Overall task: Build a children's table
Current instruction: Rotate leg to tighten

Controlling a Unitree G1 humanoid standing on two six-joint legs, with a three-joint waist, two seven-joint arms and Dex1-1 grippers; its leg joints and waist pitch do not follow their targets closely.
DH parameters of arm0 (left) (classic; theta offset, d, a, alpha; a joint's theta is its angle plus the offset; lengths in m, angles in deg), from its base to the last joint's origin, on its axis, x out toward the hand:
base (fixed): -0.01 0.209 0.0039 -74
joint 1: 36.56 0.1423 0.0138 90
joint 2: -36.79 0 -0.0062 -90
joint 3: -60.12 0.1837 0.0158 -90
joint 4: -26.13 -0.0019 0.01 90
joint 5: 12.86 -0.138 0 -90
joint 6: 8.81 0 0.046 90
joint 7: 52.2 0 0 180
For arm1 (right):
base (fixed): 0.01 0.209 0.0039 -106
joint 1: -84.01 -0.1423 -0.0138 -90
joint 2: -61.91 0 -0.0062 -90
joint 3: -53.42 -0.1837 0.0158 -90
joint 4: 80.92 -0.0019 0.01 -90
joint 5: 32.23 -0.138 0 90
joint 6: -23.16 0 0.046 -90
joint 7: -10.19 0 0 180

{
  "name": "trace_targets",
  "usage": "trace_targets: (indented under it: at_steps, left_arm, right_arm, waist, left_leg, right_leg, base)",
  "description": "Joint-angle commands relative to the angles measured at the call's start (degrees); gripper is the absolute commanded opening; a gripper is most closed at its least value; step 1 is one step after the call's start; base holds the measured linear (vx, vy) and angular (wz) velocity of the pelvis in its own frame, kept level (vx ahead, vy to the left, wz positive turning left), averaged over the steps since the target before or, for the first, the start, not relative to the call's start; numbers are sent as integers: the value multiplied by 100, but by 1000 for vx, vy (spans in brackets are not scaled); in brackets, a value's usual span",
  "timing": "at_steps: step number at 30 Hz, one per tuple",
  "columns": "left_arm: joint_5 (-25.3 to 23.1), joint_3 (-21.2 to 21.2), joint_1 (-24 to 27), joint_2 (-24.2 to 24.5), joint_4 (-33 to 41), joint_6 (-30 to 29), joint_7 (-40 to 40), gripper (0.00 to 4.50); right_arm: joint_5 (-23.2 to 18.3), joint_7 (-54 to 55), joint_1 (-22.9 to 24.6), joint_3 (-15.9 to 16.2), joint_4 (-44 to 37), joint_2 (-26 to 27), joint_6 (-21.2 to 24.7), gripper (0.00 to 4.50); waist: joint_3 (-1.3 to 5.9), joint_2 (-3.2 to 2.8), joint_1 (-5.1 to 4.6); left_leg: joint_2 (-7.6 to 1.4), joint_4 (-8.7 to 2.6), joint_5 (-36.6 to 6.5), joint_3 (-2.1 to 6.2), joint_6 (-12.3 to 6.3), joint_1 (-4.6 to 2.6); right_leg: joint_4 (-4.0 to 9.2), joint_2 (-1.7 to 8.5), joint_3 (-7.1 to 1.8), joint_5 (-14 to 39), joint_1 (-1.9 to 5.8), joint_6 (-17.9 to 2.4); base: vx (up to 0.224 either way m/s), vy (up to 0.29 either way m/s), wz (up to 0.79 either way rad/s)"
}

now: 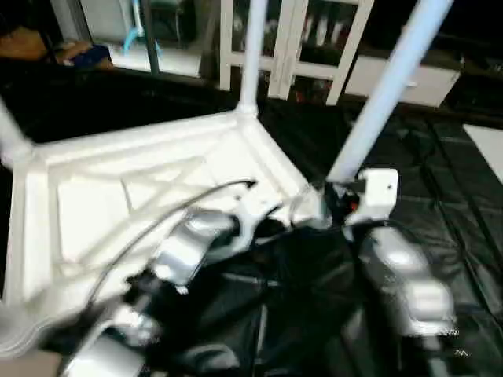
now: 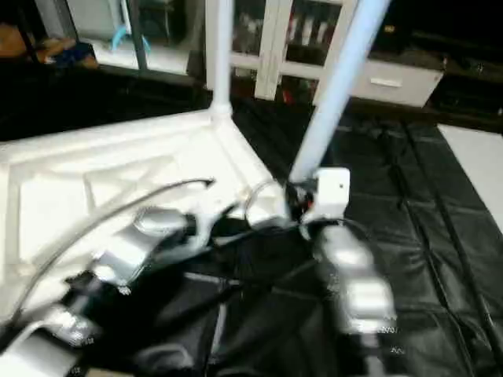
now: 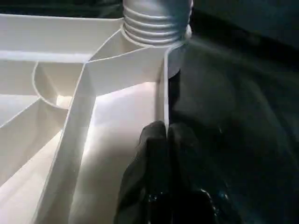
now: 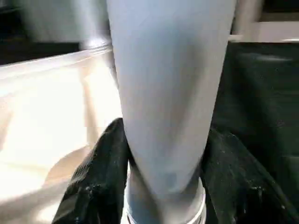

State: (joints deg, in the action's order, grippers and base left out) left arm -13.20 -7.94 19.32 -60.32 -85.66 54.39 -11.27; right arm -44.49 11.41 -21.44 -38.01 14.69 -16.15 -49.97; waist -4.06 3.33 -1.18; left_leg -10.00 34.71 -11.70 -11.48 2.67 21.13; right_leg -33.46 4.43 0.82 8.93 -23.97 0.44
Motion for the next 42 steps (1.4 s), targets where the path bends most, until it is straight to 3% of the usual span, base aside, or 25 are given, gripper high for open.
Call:
trace_targets:
  at_steps: [1,6,7,8,10,12,15,17,19,22,24,25,27,28,29,31,34,35,40,42]
  left_arm:
    - [-158,-129,-31,159,-76,69,-147,0]
    - [-150,-54,66,273,55,94,94,0]
    - [-183,42,147,395,78,256,285,0]
    - [-175,51,159,410,89,267,316,0]
    - [-25,219,368,724,342,439,938,0]
    - [-61,365,424,918,388,724,1196,0]
    - [30,506,588,1287,582,996,1798,0]
    - [124,564,709,1630,751,1057,2276,0]
    - [120,486,712,1745,678,1230,2327,0]
    - [145,292,640,1720,563,1174,2162,0]
    - [175,257,613,1694,569,1088,2127,43]
    - [207,255,597,1673,600,994,2127,54]
    - [214,292,581,1637,639,969,2108,56]
    - [194,318,577,1622,645,1009,2087,76]
    - [161,366,573,1582,647,1055,2041,89]
    - [124,437,565,1528,645,1068,2020,89]
    - [3,530,506,1477,527,1080,2002,89]
    - [-42,579,477,1496,486,1068,2062,89]
    - [-68,556,416,1462,421,818,2056,89]
    - [-54,522,393,1440,379,766,2028,61]
  right_arm:
    - [531,665,121,-463,445,-143,-93,188]
    - [265,145,-55,-392,569,-62,-429,187]
    - [-11,-359,-82,-308,425,-92,-500,242]
    - [-36,-409,-75,-292,390,-107,-498,242]
    - [-261,-1117,65,-170,-81,-480,-587,256]
    - [-230,-1228,104,-209,-132,-641,-589,273]
    - [-417,-1831,166,-298,-206,-1059,-576,289]
    - [-1000,-2919,297,-270,-439,-1486,-166,320]
    - [-1192,-3673,498,-109,-657,-1928,65,330]
    - [-1064,-4241,714,81,-699,-2351,28,355]
    - [-1054,-4268,741,89,-682,-2382,14,362]
    - [-1093,-4308,756,94,-685,-2391,48,362]
    - [-1126,-4355,763,113,-688,-2387,71,362]
    - [-1127,-4362,759,123,-687,-2379,65,362]
    - [-1158,-4369,745,152,-709,-2370,90,362]
    - [-1192,-4367,729,190,-752,-2346,129,362]
    - [-1219,-4421,748,223,-835,-2339,167,362]
    - [-1243,-4448,768,231,-879,-2337,191,362]
    - [-1261,-4510,825,167,-909,-2354,179,362]
    - [-1287,-4571,835,131,-894,-2391,166,362]
  waist:
    - [342,-40,9]
    - [348,-56,2]
    - [350,-56,-1]
    - [351,-54,-1]
    - [365,-62,18]
    - [353,-59,27]
    - [362,-86,52]
    - [362,-110,70]
    - [337,-116,118]
    - [290,-96,213]
    - [277,-79,234]
    - [275,-71,229]
    - [271,-63,229]
    - [274,-56,224]
    - [275,-89,232]
    - [276,-69,223]
    - [283,-80,238]
    - [285,-115,243]
    - [296,-113,257]
    - [290,-100,256]
  left_leg:
    - [-226,-510,-1798,164,189,-72]
    - [-239,-513,-1619,153,27,-45]
    - [-238,-515,-1569,158,-18,-26]
    - [-242,-513,-1553,160,-39,-21]
    - [-265,-495,-1336,154,-161,-37]
    - [-264,-480,-1177,118,-253,-54]
    - [-278,-465,-891,115,-356,-59]
    - [-288,-466,-884,116,-434,-75]
    - [-305,-462,-847,95,-497,-102]
    - [-324,-482,-1188,61,-382,-151]
    - [-324,-504,-1342,78,-275,-130]
    - [-314,-522,-1600,101,-116,-128]
    - [-312,-529,-1701,119,-40,-128]
    - [-309,-529,-1706,120,-31,-122]
    - [-305,-532,-1684,129,-27,-115]
    - [-306,-532,-1667,127,-42,-106]
    - [-307,-526,-1629,119,-67,-126]
    - [-302,-530,-1607,116,-63,-125]
    - [-300,-522,-1485,113,-112,-104]
    - [-295,-522,-1513,118,-140,-83]
  right_leg:
    - [451,250,-144,2161,132,-687]
    - [389,239,-145,1597,175,-833]
    - [379,246,-142,1497,201,-876]
    - [371,249,-143,1455,213,-891]
    - [331,255,-150,1081,239,-1013]
    - [321,247,-157,897,213,-1148]
    - [266,248,-156,571,238,-1343]
    - [239,245,-152,443,269,-1450]
    - [239,246,-153,367,240,-1540]
    - [305,263,-165,932,206,-1493]
    - [332,284,-169,1301,218,-1400]
    - [376,295,-169,1831,198,-1219]
    - [406,298,-175,2090,178,-1091]
    - [410,296,-174,2122,179,-1060]
    - [410,302,-177,2122,176,-1028]
    - [415,292,-175,2068,173,-1019]
    - [420,283,-173,2010,153,-1027]
    - [419,271,-174,1902,156,-1050]
    - [390,286,-175,1739,186,-1124]
    - [401,292,-173,1840,195,-1109]
  base:
    - [0,0,0]
    - [0,0,0]
    - [0,0,0]
    - [0,0,0]
    - [0,0,0]
    - [0,0,0]
    - [0,0,0]
    - [0,0,0]
    - [0,0,0]
    - [0,0,0]
    - [0,0,0]
    - [0,0,0]
    - [0,0,0]
    - [0,0,0]
    - [0,0,0]
    - [0,0,0]
    - [0,0,0]
    - [0,0,0]
    - [0,0,0]
    - [0,0,0]
